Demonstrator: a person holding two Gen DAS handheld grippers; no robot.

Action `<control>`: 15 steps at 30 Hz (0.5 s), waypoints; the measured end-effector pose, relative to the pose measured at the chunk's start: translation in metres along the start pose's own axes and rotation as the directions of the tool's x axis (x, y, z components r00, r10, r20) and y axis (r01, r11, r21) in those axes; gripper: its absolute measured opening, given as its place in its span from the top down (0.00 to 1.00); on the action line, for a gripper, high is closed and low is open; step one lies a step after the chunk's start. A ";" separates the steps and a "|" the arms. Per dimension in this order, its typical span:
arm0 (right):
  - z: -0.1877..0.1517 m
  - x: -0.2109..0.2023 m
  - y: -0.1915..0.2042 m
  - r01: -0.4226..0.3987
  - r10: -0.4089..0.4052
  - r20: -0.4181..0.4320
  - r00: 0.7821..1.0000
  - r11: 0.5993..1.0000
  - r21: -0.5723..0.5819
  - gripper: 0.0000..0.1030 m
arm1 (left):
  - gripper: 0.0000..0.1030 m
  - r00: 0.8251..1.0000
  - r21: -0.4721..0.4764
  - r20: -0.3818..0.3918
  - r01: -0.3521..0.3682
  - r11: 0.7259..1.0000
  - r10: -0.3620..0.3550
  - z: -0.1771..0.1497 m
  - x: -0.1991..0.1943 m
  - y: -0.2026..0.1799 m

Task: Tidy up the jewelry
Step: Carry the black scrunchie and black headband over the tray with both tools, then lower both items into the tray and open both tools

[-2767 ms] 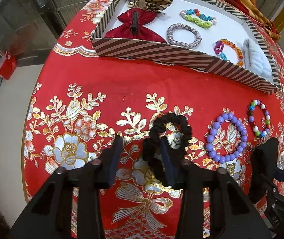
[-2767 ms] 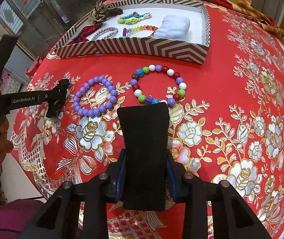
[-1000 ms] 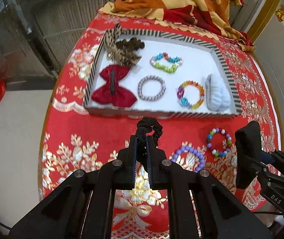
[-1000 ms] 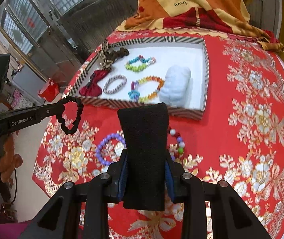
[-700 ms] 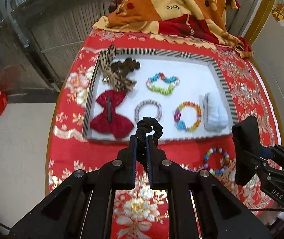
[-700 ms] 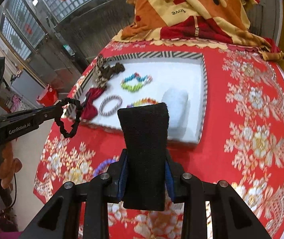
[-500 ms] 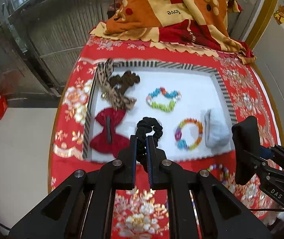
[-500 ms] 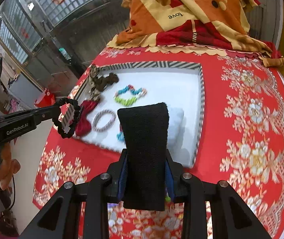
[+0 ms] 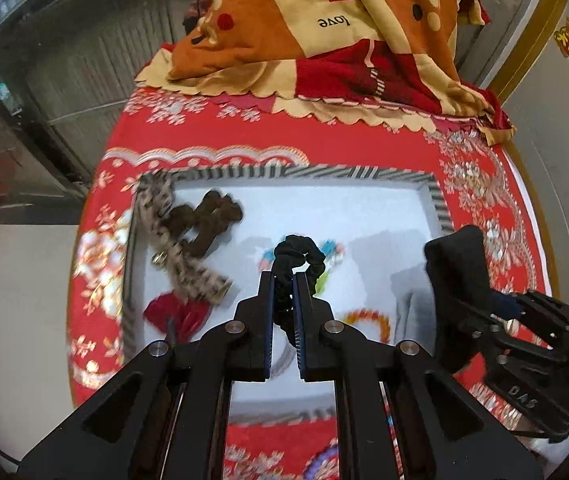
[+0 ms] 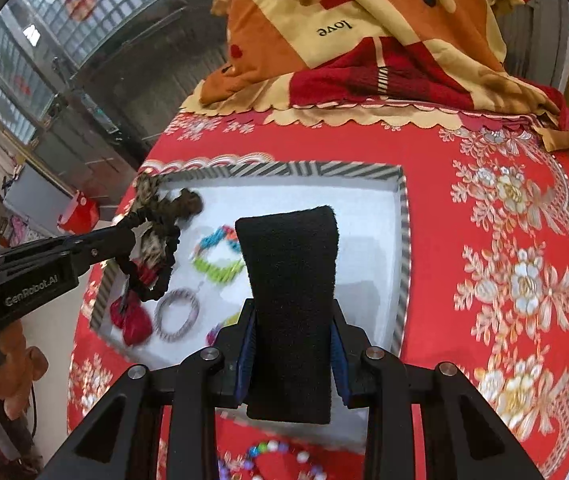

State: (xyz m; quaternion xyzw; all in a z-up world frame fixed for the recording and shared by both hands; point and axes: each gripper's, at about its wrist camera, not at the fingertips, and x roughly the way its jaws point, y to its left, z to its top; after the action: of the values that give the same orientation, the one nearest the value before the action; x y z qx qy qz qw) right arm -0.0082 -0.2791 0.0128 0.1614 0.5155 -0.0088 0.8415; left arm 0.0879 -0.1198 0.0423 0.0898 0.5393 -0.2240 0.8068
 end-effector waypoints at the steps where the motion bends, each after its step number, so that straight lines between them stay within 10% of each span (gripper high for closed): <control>1: 0.005 0.004 -0.002 0.007 -0.007 -0.005 1.000 1.000 0.000 0.69 | 0.93 1.000 -0.001 -0.001 0.007 1.000 -0.007 0.005 0.003 -0.001; 15: 0.049 0.061 -0.039 0.052 -0.047 -0.067 0.997 0.997 0.063 0.70 | 0.93 0.997 -0.075 -0.070 0.005 0.997 -0.010 0.058 0.078 0.019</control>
State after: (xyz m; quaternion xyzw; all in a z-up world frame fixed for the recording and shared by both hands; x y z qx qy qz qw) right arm 0.0558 -0.3208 -0.0296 0.1761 0.5459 -0.0412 0.8181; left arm 0.1698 -0.1467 -0.0073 0.0654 0.5757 -0.2033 0.7893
